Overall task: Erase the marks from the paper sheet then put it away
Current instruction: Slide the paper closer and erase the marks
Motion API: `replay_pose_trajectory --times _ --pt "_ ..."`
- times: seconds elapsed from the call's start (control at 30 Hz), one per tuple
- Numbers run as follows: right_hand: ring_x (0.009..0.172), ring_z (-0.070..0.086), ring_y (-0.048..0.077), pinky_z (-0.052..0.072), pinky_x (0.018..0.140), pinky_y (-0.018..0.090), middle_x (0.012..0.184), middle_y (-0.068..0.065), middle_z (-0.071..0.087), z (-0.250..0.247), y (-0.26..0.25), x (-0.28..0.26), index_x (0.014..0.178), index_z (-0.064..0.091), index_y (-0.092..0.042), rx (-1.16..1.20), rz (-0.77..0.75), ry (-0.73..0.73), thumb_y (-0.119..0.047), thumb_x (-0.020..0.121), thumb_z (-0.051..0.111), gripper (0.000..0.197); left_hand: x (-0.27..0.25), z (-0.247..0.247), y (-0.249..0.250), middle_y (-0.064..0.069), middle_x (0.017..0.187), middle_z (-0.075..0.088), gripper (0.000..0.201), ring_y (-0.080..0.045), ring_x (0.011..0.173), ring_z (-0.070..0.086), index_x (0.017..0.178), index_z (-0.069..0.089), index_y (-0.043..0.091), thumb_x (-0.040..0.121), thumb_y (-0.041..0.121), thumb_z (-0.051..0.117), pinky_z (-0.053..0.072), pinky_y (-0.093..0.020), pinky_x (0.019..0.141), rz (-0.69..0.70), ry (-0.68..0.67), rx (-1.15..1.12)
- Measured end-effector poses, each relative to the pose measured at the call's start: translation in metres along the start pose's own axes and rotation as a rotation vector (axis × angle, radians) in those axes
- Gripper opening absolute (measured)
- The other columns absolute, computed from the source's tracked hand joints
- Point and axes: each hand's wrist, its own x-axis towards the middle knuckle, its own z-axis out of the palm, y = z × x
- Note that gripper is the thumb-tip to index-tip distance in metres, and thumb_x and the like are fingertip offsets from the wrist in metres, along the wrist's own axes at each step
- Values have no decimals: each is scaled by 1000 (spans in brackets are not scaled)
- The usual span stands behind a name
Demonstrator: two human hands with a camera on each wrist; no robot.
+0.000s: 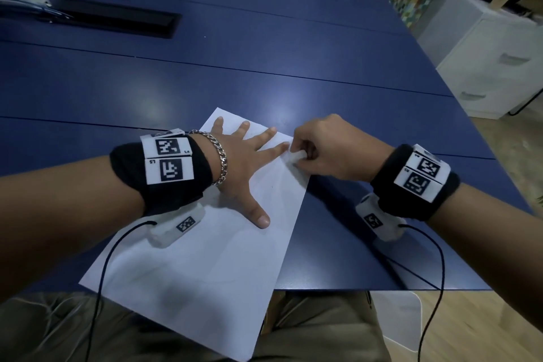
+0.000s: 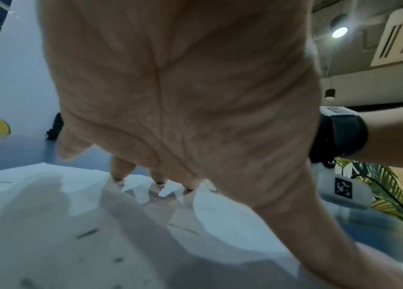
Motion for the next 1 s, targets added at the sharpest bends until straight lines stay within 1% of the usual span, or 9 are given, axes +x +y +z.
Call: replay_pose_trajectory --times 0.13,0.3,0.37,0.5,0.6,0.67,0.83,0.9,1.0 --pt "76 66 3 52 65 17 82 -14 69 -8 -3 -4 88 72 -27 71 -43 -166 -27 83 77 7 1 -3 3 12 166 -37 157 -37 158 -21 151 -34 52 37 105 61 -8 -75 118 -17 -10 -9" --pt "74 61 4 58 71 35 86 -10 67 -4 1 7 92 73 -22 5 -36 -16 -30 87 71 10 0 -7 6 14 165 -38 157 -37 157 -22 147 -37 55 37 106 61 -11 -77 116 -39 -28 -4" --pt "73 62 5 58 70 35 85 -9 67 -3 -3 4 92 73 -22 7 -49 -46 -28 85 72 10 0 -7 7 15 164 -39 158 -35 157 -23 148 -37 54 34 107 59 -11 -76 117 -51 -36 -5" --pt "75 67 4 57 68 25 84 -10 71 -7 -11 -1 91 74 -26 73 -53 -188 -31 81 79 12 1 -6 8 16 163 -41 160 -35 158 -22 147 -39 53 30 108 56 -11 -77 116 -68 -44 14" --pt "73 63 3 58 70 35 83 -10 68 -7 -4 4 90 73 -22 31 -26 -58 -28 86 72 8 1 -10 8 15 162 -43 161 -35 158 -23 145 -40 54 30 107 59 -10 -78 116 -67 -53 4" --pt "72 61 3 58 70 37 84 -9 66 -5 -5 3 92 73 -20 16 -1 -18 -26 85 71 9 1 -11 8 15 162 -42 162 -36 158 -22 145 -40 54 29 107 59 -8 -79 115 -68 -55 10" --pt "72 66 5 54 65 21 79 -10 72 -5 -25 -10 95 74 -24 65 -37 -204 -27 79 80 17 4 -8 9 14 162 -43 163 -38 158 -20 146 -39 55 25 109 55 -7 -80 114 -64 -45 30" --pt "72 66 4 54 67 23 78 -10 72 -7 -20 -8 92 74 -24 60 -10 -180 -28 80 80 14 4 -9 8 14 162 -43 163 -38 158 -21 145 -40 54 26 109 57 -8 -80 114 -68 -46 31" --pt "68 65 4 58 69 33 74 -11 70 -6 -15 -7 87 73 -22 50 28 -66 -24 84 73 4 4 -10 9 14 161 -44 164 -38 158 -21 145 -40 54 26 108 58 -7 -81 114 -70 -57 23"
